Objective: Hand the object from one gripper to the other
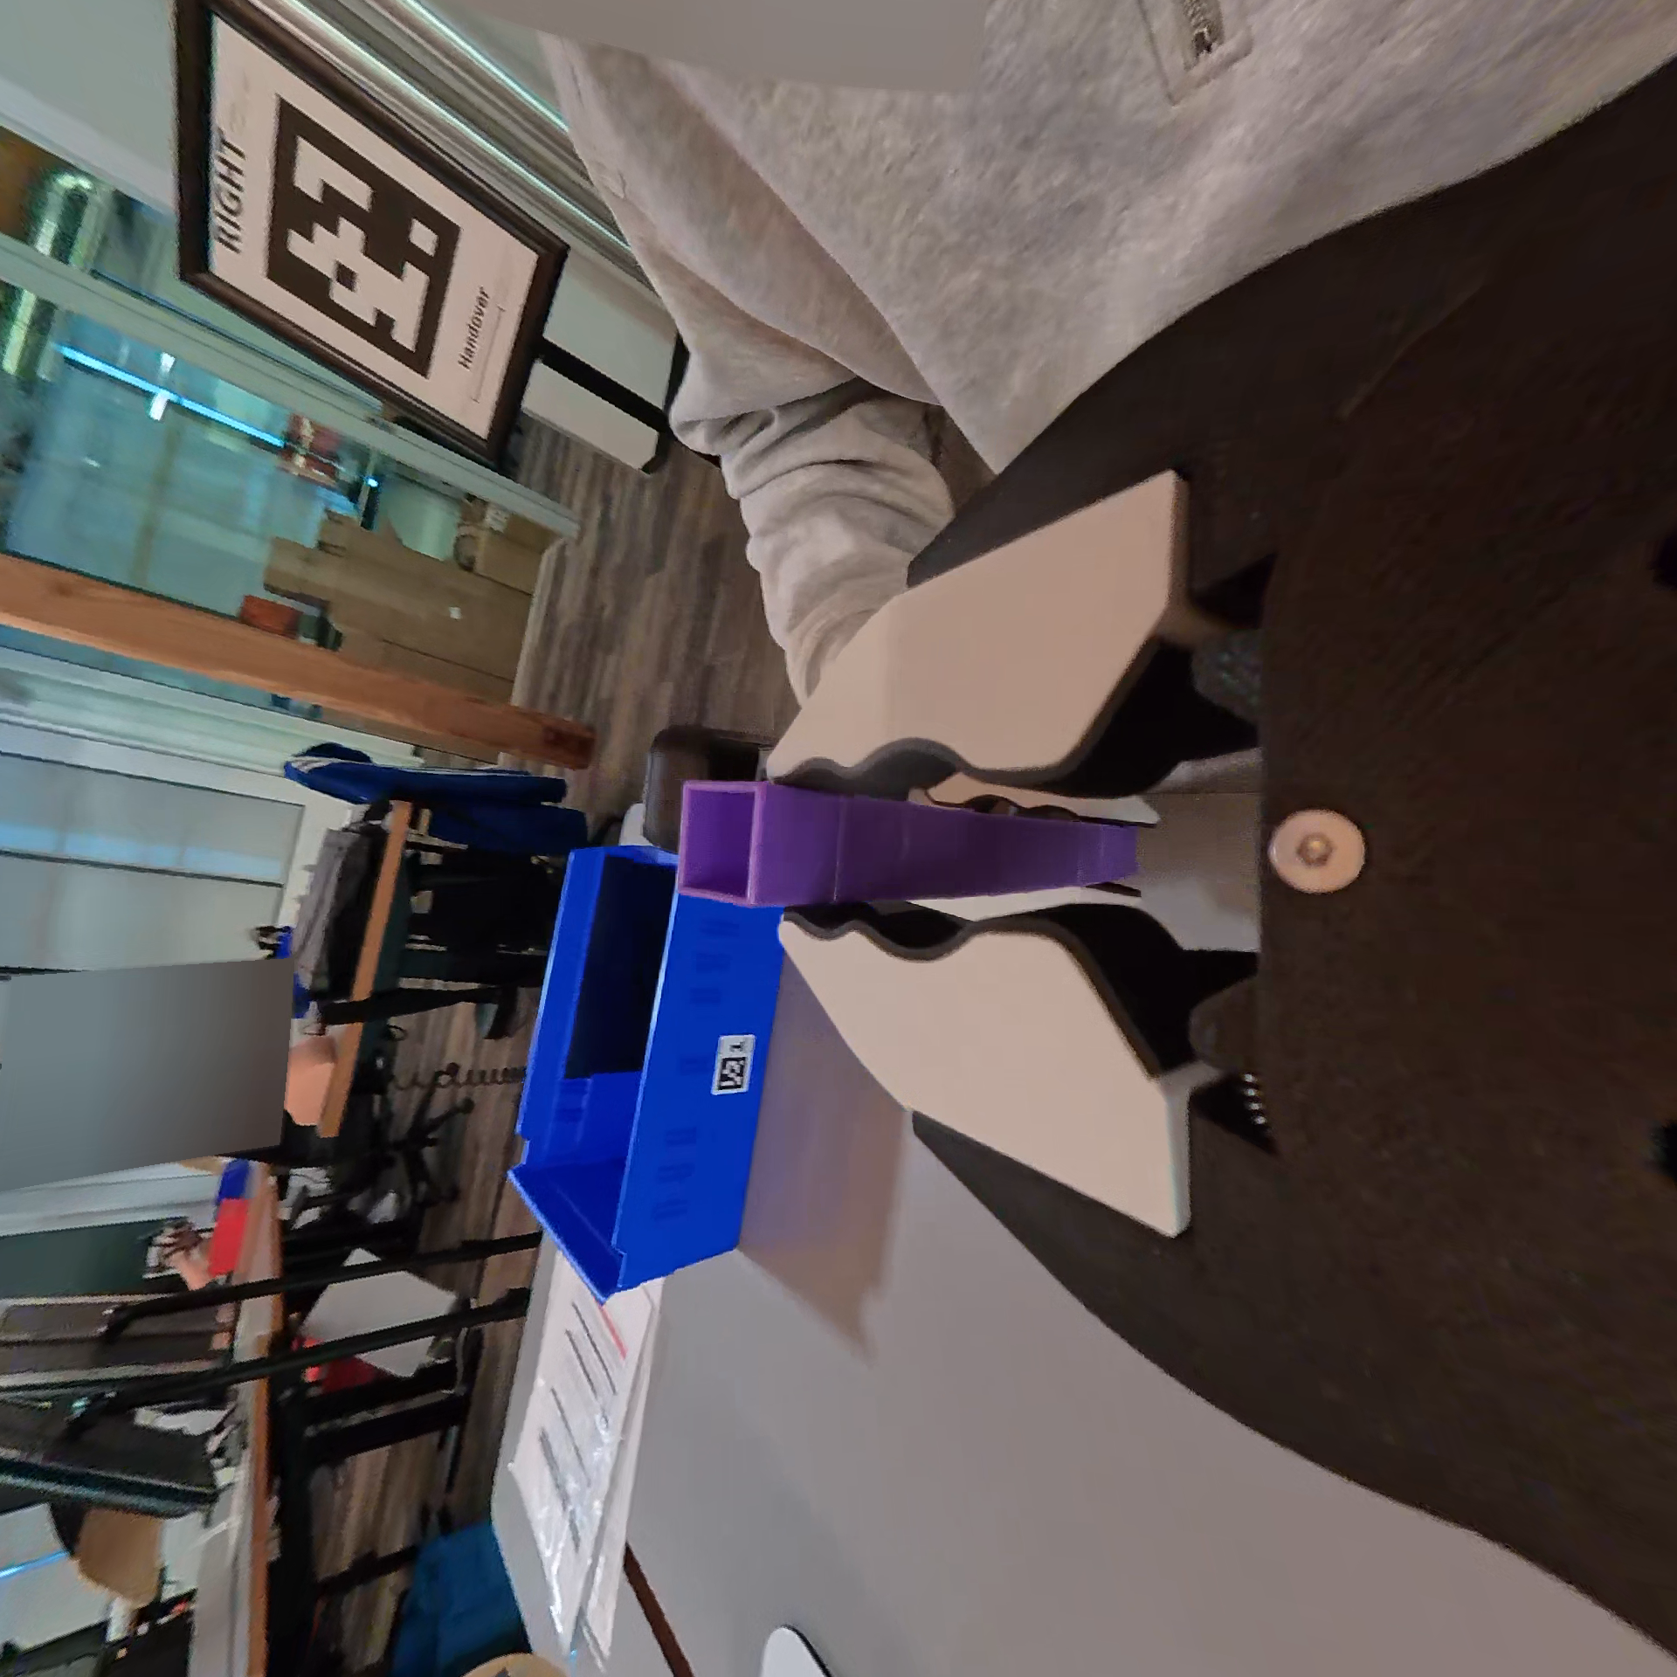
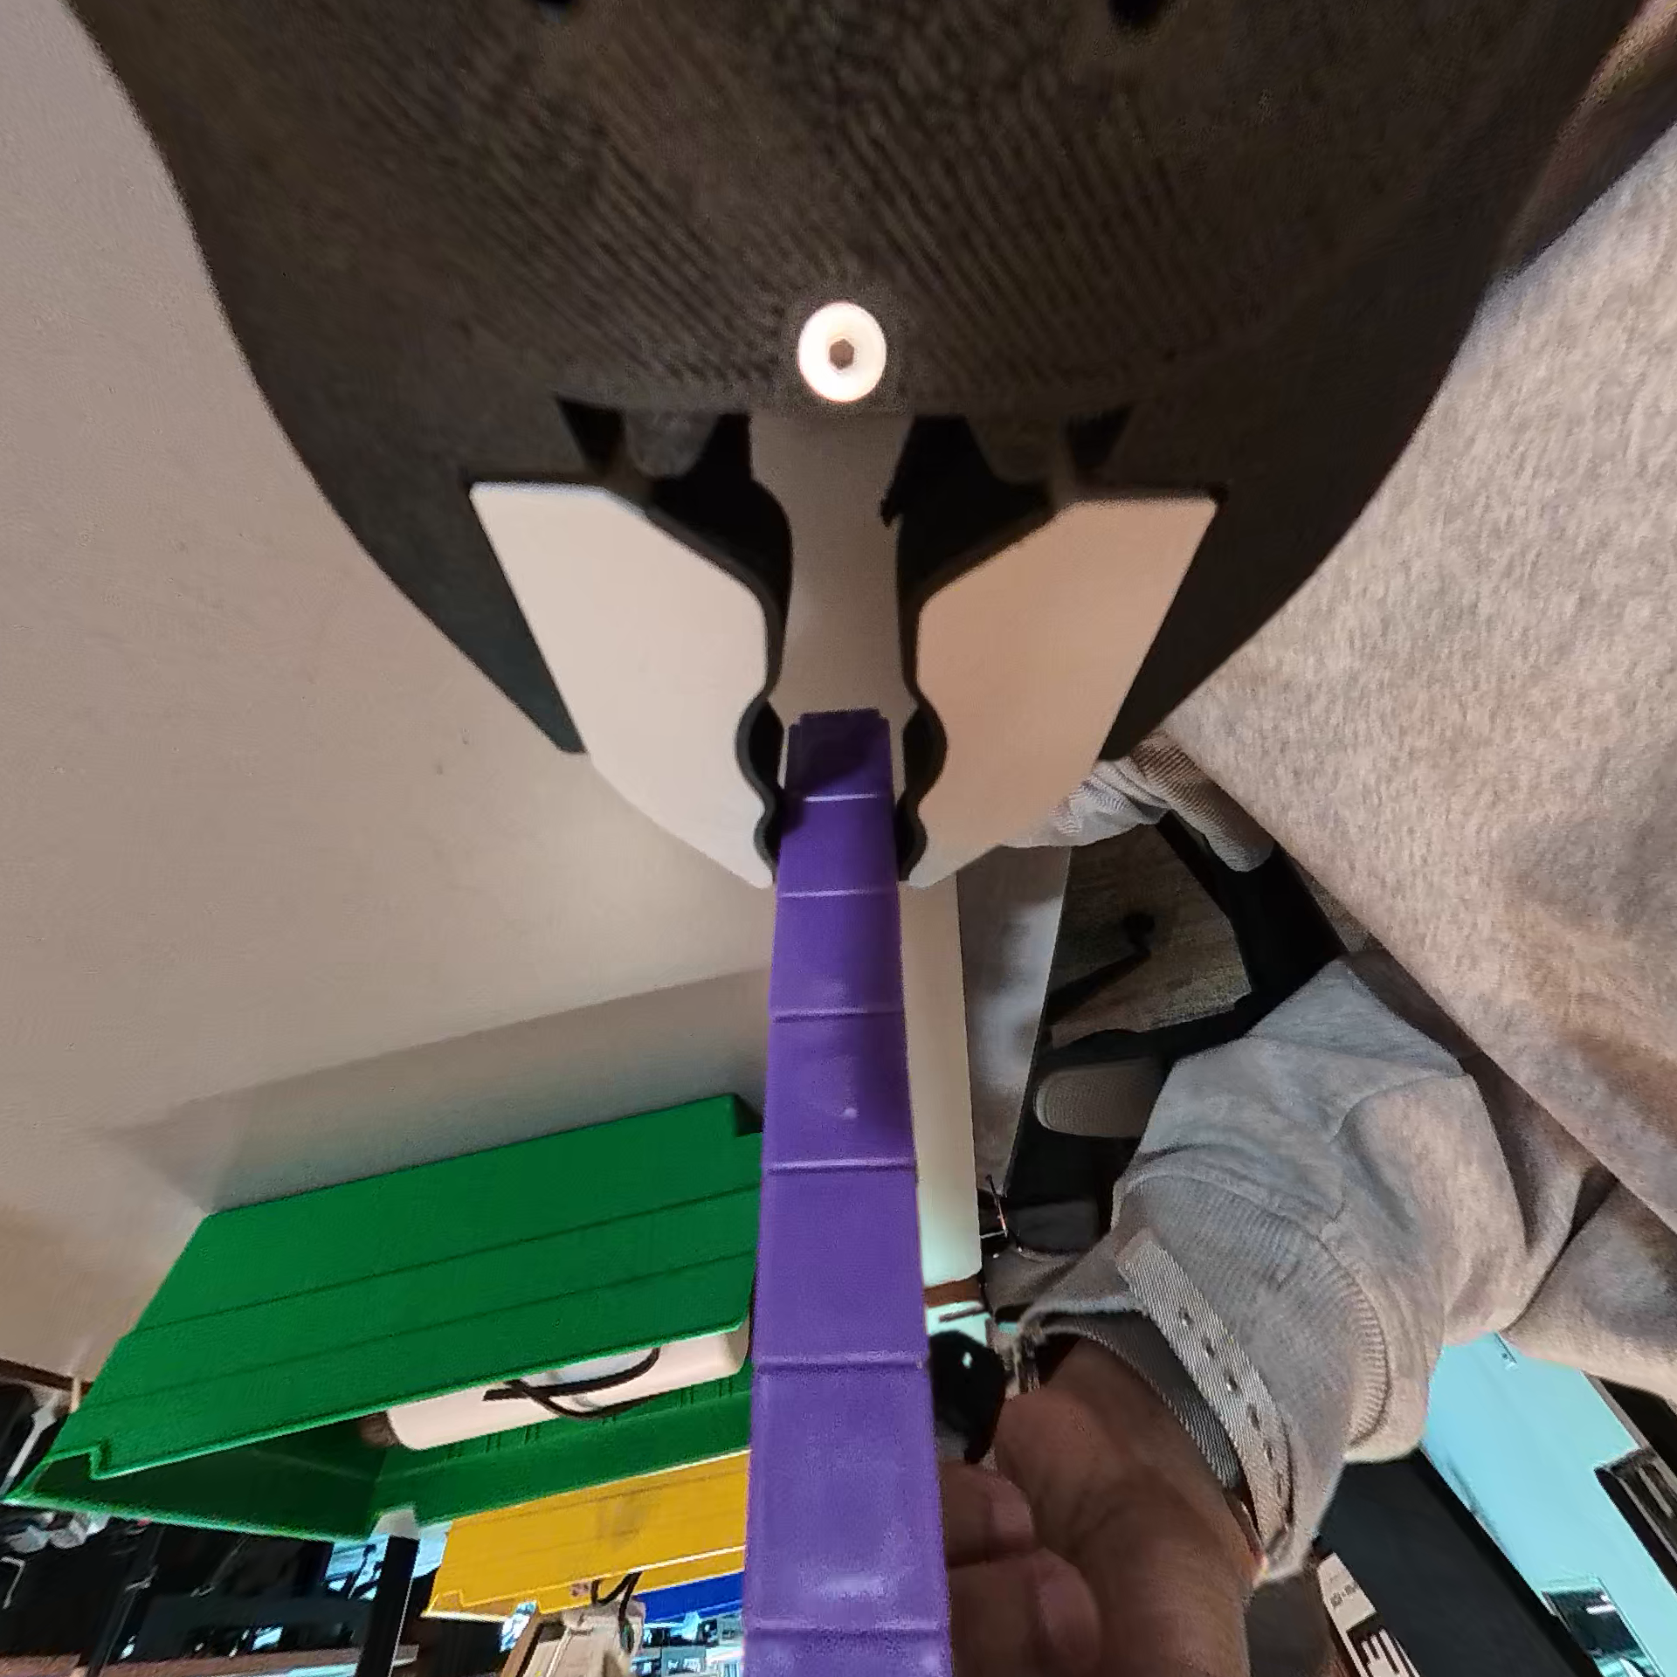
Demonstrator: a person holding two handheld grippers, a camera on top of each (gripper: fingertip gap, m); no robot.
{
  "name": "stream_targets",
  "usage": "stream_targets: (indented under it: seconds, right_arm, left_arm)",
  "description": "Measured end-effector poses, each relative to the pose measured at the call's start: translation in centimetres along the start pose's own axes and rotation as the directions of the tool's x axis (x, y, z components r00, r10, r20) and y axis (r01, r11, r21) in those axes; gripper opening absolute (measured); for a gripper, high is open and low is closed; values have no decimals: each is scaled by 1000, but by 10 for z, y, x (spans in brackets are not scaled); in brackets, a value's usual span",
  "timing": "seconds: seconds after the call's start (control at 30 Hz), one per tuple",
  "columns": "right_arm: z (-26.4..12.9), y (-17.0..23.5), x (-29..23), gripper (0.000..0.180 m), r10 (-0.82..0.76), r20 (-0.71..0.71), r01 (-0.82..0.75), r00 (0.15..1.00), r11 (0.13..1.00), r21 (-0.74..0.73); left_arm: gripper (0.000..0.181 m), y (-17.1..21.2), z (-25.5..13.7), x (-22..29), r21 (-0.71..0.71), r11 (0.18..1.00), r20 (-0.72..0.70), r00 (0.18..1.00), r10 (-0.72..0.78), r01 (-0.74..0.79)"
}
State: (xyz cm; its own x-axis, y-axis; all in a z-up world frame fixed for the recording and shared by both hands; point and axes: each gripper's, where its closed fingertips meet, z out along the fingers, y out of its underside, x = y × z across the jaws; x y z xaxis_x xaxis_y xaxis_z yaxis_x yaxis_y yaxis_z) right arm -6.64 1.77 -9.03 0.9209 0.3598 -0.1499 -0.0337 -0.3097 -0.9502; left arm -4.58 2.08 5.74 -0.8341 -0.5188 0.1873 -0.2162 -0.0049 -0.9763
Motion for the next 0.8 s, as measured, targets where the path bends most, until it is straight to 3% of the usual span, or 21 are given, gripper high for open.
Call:
stream_targets:
  seconds: [0.2, 0.37, 0.43, 0.6, 0.8]
  right_arm:
    - [3, 8, -3, 23, 9, 13, -8, 1000, 998, -56]
    - [-3, -15, -7, 23, 60, 51, -64, 997, 993, 94]
    - [-9, -26, -7, 23, 83, 66, -93, 994, 981, 169]
    - [-20, -35, 2, 23, 75, 31, -81, 997, 966, 246]
    - [-22, -37, 4, 23, 54, 3, -53, 999, 964, 259]
  left_arm:
    - [25, 10, 0, -1, -60, 997, -13, 999, -41, 40]
    - [26, -2, 5, -6, 67, 997, 19, 999, -26, 25]
    - [42, 7, 14, -8, 46, 999, 34, 999, -11, 9]
    - [56, 18, 37, 0, 75, 996, -34, 999, -39, 41]
    - [41, 36, 52, 3, 107, 986, -132, 985, -115, 130]
